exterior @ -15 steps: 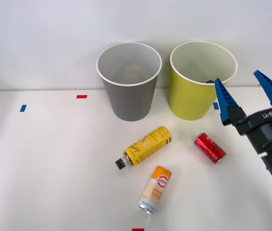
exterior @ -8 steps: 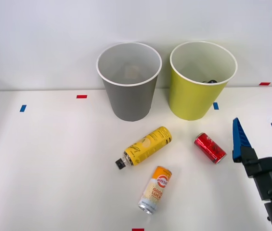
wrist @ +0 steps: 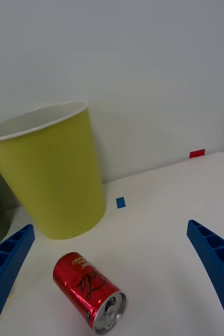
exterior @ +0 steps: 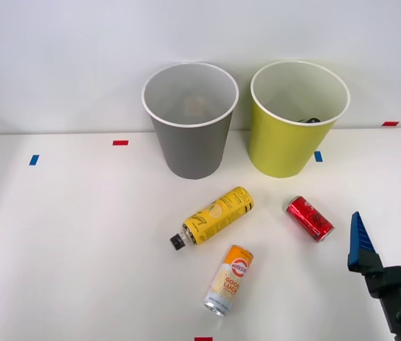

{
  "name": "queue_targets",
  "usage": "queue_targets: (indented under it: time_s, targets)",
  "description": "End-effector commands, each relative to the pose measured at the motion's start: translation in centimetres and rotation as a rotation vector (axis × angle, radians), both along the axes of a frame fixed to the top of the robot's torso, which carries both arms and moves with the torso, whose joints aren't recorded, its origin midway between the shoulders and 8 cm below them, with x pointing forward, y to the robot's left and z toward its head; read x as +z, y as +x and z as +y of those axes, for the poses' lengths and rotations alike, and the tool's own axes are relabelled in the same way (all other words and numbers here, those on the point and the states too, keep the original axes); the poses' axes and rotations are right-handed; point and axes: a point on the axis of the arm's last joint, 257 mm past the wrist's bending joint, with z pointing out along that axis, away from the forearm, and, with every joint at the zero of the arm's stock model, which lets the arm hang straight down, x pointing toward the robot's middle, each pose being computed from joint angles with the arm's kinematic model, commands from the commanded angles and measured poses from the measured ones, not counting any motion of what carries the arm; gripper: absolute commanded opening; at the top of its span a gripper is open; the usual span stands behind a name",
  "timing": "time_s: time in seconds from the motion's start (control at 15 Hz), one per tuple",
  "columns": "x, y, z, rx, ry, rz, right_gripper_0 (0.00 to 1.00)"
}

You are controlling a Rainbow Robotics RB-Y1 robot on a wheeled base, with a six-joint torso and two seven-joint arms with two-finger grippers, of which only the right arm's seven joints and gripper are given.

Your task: Put cans in the gray bin, plastic bottles in the light green bin

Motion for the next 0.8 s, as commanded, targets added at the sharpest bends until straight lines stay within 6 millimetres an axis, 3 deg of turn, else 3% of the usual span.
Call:
queue_targets:
  time_s: [0.07, 0.27, 0.53, 0.8]
  targets:
    - [-1.0, 1.3, -0.7, -0.048, -0.088, -0.003, 1.0]
    - [-1.7, 1.9, 0.2, -0.004, -0.061, -0.043, 1.0]
    - [-2.7, -0.8, 3.0, 0.091, -0.04, -0.073, 1.0]
    - [-4.7, -3.7, 5.1, 0.159, -0.219, -0.089, 1.0]
